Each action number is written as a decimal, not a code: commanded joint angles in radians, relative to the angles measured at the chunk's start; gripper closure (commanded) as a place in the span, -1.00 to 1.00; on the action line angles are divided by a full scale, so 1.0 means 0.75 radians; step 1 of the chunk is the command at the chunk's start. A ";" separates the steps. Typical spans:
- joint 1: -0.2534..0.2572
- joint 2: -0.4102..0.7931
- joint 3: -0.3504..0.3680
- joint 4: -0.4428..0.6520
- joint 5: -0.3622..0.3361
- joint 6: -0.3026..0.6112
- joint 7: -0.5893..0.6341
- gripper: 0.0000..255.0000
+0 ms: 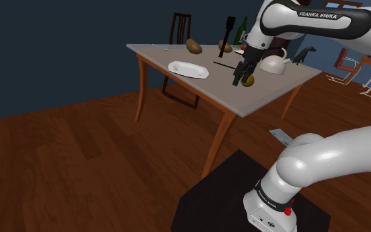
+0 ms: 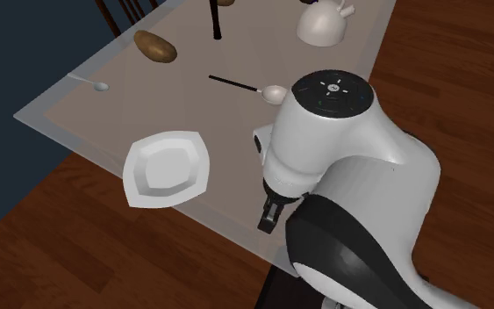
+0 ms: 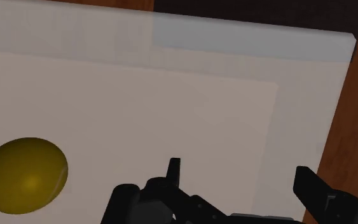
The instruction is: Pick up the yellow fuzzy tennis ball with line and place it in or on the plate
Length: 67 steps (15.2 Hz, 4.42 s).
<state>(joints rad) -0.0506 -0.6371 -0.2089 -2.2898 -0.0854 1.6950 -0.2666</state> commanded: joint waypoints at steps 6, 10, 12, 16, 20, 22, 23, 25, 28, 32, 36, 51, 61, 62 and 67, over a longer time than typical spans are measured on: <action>-0.041 0.220 -0.218 0.226 0.002 0.004 -0.201 -1.00; -0.054 0.370 -0.342 0.384 0.046 -0.012 -0.322 -1.00; -0.060 0.455 -0.406 0.472 0.081 -0.025 -0.388 -1.00; -0.069 0.529 -0.458 0.513 0.118 -0.005 -0.446 -1.00; -0.070 0.523 -0.456 0.435 0.116 0.067 -0.444 -1.00; -0.069 0.522 -0.457 0.406 0.115 0.095 -0.443 -1.00; -0.069 0.522 -0.457 0.406 0.115 0.095 -0.443 -1.00; -0.068 0.521 -0.458 0.406 0.115 0.095 -0.443 -1.00; -0.066 0.521 -0.459 0.406 0.114 0.095 -0.442 -1.00; -0.070 0.522 -0.467 0.412 0.113 0.089 -0.453 1.00; -0.069 0.521 -0.465 0.411 0.113 0.090 -0.449 1.00; -0.056 0.547 -0.456 0.644 0.128 -0.120 -0.432 1.00; 0.008 0.657 -0.389 0.829 0.194 -0.199 -0.309 1.00; 0.020 0.678 -0.377 0.848 0.205 -0.197 -0.286 1.00; 0.075 0.801 -0.322 0.972 0.263 -0.200 -0.177 1.00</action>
<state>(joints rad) -0.0035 -0.0523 -0.4598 -1.5763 0.1043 1.5437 -0.4193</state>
